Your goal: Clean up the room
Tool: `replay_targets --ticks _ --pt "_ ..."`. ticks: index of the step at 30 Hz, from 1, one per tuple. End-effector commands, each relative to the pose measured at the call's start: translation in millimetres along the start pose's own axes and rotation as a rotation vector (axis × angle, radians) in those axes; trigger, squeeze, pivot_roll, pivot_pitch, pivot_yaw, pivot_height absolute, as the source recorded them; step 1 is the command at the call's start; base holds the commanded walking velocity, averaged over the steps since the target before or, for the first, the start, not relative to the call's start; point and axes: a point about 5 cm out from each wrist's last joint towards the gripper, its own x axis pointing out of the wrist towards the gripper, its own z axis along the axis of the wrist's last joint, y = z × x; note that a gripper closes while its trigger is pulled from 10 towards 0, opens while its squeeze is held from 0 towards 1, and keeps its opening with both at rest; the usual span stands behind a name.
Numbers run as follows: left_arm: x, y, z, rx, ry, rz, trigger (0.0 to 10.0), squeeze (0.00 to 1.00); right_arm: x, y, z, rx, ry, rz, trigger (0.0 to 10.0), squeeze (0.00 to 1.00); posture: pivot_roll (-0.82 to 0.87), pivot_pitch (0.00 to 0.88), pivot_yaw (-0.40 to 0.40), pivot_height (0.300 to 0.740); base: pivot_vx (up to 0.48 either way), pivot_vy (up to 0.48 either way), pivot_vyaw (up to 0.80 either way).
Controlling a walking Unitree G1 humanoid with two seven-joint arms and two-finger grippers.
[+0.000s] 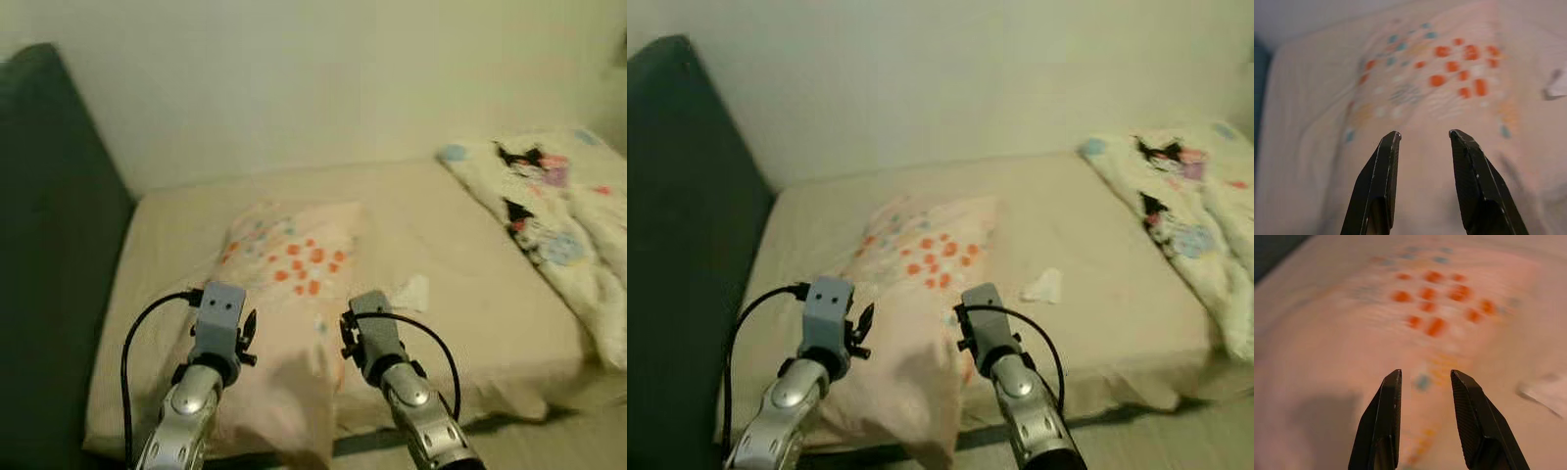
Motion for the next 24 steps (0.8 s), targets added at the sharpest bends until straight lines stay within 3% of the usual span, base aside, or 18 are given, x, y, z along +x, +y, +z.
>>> replay_targets --ticks 1,24 --pt "-2.5 2.3 -8.1 0.013 0.039 -0.001 10.0 0.00 -0.8 2.6 -1.0 0.007 0.004 0.013 10.0 0.00 -0.04 0.090 0.025 0.740 0.000 0.000 0.80" --pt "-3.0 3.6 -9.4 0.017 0.043 0.009 10.0 0.00 0.7 3.2 2.7 -0.001 -0.011 0.024 10.0 0.00 -0.04 0.075 0.024 0.740 0.000 0.000 0.80"
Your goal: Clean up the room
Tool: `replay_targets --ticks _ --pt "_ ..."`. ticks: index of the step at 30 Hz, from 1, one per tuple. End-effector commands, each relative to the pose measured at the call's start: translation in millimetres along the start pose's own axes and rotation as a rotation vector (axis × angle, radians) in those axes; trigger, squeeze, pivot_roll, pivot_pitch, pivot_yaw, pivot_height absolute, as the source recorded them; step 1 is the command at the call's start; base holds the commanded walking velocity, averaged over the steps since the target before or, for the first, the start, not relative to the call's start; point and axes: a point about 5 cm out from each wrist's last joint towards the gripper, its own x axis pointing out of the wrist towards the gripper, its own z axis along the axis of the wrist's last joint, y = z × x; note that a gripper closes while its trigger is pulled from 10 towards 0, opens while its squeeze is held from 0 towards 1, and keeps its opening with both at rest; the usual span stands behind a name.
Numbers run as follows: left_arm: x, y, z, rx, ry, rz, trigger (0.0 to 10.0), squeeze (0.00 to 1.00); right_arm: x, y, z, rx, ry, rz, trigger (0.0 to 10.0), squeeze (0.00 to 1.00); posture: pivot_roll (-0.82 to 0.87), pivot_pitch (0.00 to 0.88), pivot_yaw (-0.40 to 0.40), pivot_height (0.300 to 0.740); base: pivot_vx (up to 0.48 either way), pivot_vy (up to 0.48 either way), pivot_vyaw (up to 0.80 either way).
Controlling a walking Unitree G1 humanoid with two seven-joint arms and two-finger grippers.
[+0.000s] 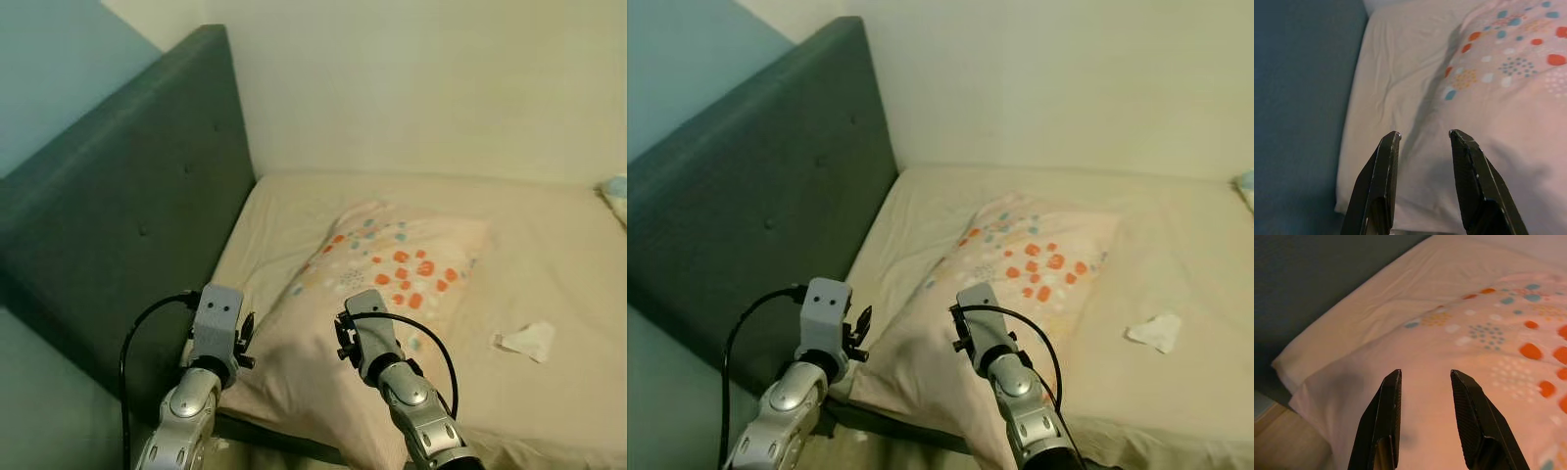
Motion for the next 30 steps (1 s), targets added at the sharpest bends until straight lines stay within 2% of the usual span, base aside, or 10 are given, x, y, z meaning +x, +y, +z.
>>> replay_targets --ticks 1,30 --pt "-2.1 2.5 -7.9 0.018 0.037 0.002 10.0 0.00 -0.1 2.3 1.0 0.006 -0.006 0.009 10.0 0.00 -0.04 0.075 0.024 0.740 0.000 0.000 0.80" --pt "-2.7 1.1 -6.7 0.027 0.037 -0.002 10.0 0.00 -1.1 -1.0 2.5 0.010 -0.014 -0.014 10.0 0.00 -0.04 0.091 0.027 0.740 0.000 0.000 0.80"
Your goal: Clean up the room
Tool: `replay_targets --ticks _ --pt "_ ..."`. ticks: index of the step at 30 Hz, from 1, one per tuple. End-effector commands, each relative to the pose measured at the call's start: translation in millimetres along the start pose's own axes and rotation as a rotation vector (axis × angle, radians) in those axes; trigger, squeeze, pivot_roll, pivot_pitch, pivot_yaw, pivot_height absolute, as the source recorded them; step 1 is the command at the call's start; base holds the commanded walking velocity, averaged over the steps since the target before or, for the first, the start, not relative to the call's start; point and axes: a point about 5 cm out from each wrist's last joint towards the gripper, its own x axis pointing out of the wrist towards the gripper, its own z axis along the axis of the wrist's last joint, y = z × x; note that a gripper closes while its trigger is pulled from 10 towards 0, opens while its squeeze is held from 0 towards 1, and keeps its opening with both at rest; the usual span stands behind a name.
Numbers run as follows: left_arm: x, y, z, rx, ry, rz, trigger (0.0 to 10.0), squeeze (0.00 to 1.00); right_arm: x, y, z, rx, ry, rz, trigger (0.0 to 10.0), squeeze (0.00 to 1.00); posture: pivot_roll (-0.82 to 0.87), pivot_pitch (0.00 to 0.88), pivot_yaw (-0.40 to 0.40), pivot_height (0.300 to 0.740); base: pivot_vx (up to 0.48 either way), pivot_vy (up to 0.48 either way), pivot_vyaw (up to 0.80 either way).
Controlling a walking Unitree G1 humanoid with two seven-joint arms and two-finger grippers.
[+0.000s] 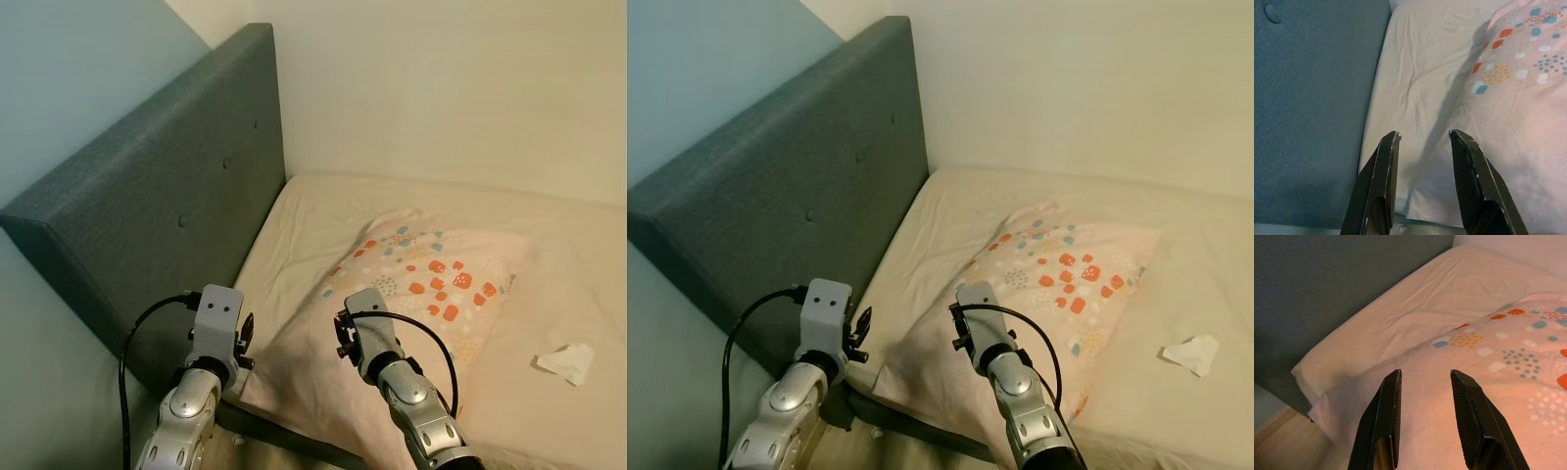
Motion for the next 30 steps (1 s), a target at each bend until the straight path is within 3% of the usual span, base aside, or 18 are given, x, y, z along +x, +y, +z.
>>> replay_targets --ticks 1,16,24,30 --pt "-2.5 1.6 -5.8 0.017 0.030 -0.001 10.0 0.00 -1.0 0.7 -0.3 0.011 -0.001 -0.005 10.0 0.00 -0.04 0.092 0.026 0.740 0.000 0.000 0.80" --pt "-3.1 2.2 -5.5 0.021 0.031 0.000 10.0 0.00 -1.3 -2.5 -0.5 0.032 -0.003 -0.035 10.0 0.00 -0.03 0.096 0.026 0.740 0.000 0.000 0.00" --pt "-3.1 2.0 -5.2 0.027 0.032 0.001 10.0 0.00 -1.0 0.7 0.5 0.000 -0.006 -0.016 10.0 0.00 -0.03 0.097 0.028 0.740 0.000 -0.456 0.26" --pt "-3.7 2.2 -6.0 0.024 0.037 0.004 10.0 0.00 -1.7 -2.7 -0.4 0.045 -0.006 -0.045 10.0 0.00 -0.03 0.099 0.029 0.740 0.000 -0.480 0.13"
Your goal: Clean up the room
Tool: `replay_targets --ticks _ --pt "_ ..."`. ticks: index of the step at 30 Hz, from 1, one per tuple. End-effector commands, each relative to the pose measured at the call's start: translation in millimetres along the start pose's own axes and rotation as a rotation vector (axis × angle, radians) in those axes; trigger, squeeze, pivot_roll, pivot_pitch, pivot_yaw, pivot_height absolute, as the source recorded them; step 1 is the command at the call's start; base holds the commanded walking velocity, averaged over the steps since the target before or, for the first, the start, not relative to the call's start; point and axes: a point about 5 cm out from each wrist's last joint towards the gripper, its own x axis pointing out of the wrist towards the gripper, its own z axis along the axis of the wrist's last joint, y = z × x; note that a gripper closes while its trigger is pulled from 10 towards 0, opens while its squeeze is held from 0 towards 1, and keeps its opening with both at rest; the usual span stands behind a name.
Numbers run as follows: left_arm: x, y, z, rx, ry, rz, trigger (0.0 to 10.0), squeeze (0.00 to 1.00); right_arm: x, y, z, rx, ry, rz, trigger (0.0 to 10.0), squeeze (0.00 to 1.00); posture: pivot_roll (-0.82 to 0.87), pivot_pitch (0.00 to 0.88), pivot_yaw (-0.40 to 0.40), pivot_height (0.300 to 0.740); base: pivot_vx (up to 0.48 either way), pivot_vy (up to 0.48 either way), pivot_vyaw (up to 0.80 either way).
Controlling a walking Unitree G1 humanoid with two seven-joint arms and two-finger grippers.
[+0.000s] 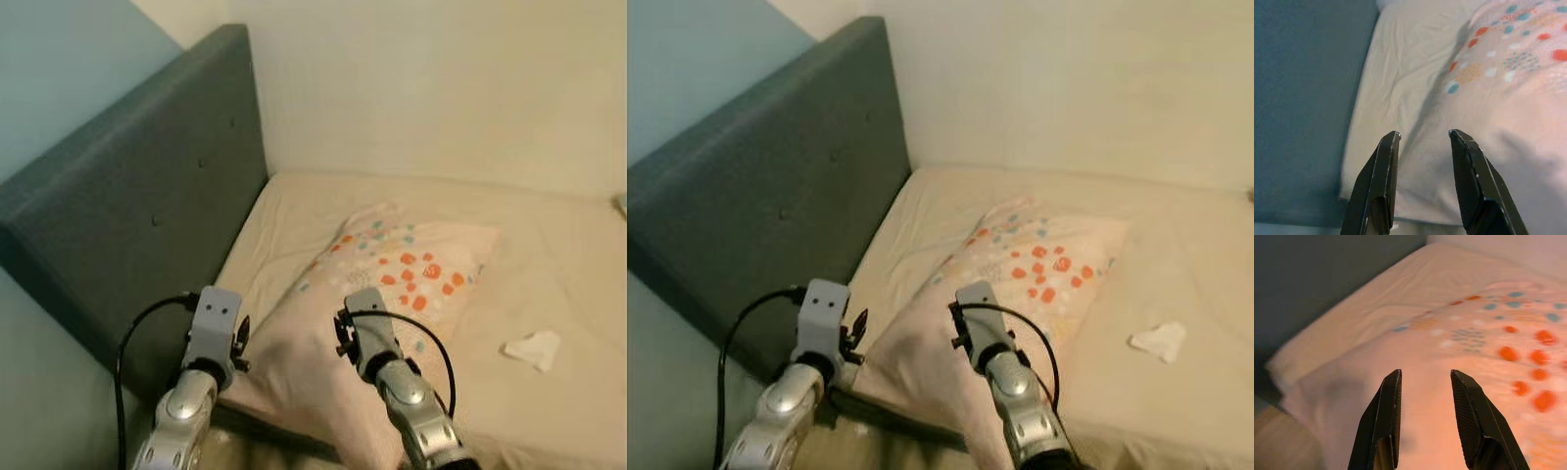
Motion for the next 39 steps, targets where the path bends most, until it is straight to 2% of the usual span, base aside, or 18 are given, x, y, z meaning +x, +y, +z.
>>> replay_targets --ticks 1,14,18,20,21,22,30,39 --pt "-2.2 1.7 -3.7 0.003 0.021 0.007 10.0 0.00 -0.4 1.9 0.5 0.025 -0.004 -0.004 10.0 0.00 -0.03 0.101 0.030 0.740 0.000 -0.480 0.00" --pt "-1.9 1.9 -4.5 0.005 0.027 0.012 10.0 0.00 -0.8 2.5 -0.2 0.021 -0.001 -0.001 10.0 0.00 -0.04 0.102 0.029 0.740 0.000 -0.380 0.00" --pt "-1.9 1.5 -4.8 -0.010 0.035 0.011 10.0 0.00 -1.0 2.2 0.1 0.022 -0.001 -0.003 10.0 0.00 -0.04 0.101 0.029 0.740 0.000 0.000 0.00" --pt "-1.8 -1.1 -5.3 -0.017 0.040 -0.022 9.7 0.00 -1.1 2.0 -0.1 0.022 -0.001 -0.004 10.0 0.00 -0.04 0.101 0.029 0.740 0.000 0.480 0.00" --pt "-1.8 -1.3 -6.5 -0.003 0.050 -0.022 9.1 0.00 -1.3 1.9 -0.2 0.021 -0.001 -0.004 10.0 0.00 -0.04 0.101 0.029 0.740 0.000 0.476 0.00" --pt "-1.7 -0.8 -7.0 0.009 0.054 -0.018 10.0 0.00 -1.4 1.9 -0.2 0.020 -0.001 -0.004 10.0 0.00 -0.04 0.101 0.029 0.740 0.000 0.476 0.00" --pt "-1.5 2.3 -6.7 0.000 0.052 0.011 10.0 0.00 -1.7 1.6 -0.4 0.022 -0.001 -0.006 10.0 0.00 -0.04 0.097 0.032 0.740 0.000 0.478 0.00" --pt "0.8 1.5 -1.3 -0.008 0.016 0.002 10.0 0.00 0.1 -0.2 2.2 0.020 -0.010 -0.013 10.0 0.00 -0.04 0.088 0.031 0.740 0.000 0.000 0.00"
